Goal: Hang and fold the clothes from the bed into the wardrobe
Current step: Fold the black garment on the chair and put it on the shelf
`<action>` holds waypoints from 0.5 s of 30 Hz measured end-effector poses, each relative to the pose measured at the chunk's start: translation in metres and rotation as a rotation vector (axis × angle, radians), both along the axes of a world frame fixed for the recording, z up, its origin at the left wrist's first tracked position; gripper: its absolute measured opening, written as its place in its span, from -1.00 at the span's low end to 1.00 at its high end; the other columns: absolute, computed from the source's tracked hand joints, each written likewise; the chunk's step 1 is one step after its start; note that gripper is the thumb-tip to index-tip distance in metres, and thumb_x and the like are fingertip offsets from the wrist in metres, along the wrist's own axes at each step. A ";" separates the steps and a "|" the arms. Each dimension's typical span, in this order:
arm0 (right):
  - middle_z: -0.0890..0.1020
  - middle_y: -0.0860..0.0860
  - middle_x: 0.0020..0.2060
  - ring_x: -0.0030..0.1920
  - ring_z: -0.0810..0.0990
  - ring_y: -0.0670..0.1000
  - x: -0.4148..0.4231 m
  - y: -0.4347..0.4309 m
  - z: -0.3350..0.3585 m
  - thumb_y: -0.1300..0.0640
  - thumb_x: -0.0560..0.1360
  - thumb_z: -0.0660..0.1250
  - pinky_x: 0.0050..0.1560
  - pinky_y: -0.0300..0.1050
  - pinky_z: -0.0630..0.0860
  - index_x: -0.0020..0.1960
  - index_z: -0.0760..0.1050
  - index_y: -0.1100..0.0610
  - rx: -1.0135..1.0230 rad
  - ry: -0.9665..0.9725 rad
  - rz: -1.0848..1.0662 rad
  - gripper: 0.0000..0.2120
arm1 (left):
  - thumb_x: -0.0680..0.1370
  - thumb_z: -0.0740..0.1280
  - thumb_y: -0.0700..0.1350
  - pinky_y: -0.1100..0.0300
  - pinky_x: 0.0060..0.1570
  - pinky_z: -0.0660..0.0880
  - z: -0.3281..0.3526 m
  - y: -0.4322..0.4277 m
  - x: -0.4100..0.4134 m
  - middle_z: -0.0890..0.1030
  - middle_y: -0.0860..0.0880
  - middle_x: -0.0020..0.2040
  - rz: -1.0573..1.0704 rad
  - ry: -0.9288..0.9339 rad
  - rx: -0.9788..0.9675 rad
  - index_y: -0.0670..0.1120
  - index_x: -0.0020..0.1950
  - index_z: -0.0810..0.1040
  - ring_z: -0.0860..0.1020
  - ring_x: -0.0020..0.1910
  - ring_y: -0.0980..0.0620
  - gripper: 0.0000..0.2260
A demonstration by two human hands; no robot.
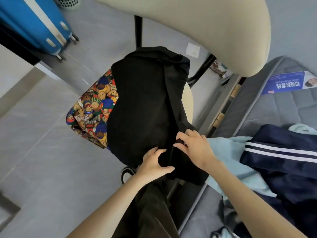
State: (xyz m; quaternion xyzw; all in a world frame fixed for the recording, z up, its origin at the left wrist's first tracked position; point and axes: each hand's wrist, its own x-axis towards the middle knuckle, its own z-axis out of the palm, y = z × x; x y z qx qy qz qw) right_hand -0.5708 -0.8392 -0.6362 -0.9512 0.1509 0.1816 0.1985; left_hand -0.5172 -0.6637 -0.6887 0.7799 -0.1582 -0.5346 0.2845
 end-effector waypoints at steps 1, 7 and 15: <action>0.39 -0.10 -0.15 -0.09 0.40 -0.02 -0.002 -0.004 0.004 -0.08 0.60 0.19 -0.03 -0.09 0.36 0.09 0.44 0.03 0.106 -0.074 -0.081 -0.80 | 0.39 0.45 0.18 -0.01 0.42 0.16 0.001 -0.002 -0.004 0.06 0.05 0.55 -0.028 0.003 0.023 0.14 0.47 0.26 -0.02 0.53 -0.01 -0.30; 0.37 -0.08 -0.37 -0.32 0.33 -0.12 0.003 -0.023 0.035 0.04 0.59 0.28 -0.24 -0.33 0.33 -0.12 0.46 -0.05 0.587 -0.323 -0.667 -0.89 | 0.40 0.40 0.27 -0.01 0.35 0.31 0.008 -0.013 -0.029 0.16 -0.01 0.47 0.074 -0.178 0.109 -0.05 0.36 0.40 0.11 0.44 -0.05 -0.36; 0.41 -0.03 -0.44 -0.38 0.41 -0.10 0.026 -0.029 0.061 0.01 0.61 0.24 -0.16 -0.26 0.40 0.01 0.49 0.04 0.873 -0.187 -0.773 -0.88 | 0.36 0.43 0.24 -0.03 0.17 0.41 0.024 -0.058 -0.043 0.23 -0.04 0.28 0.460 -0.310 0.099 0.04 0.37 0.13 0.27 0.24 -0.06 -0.26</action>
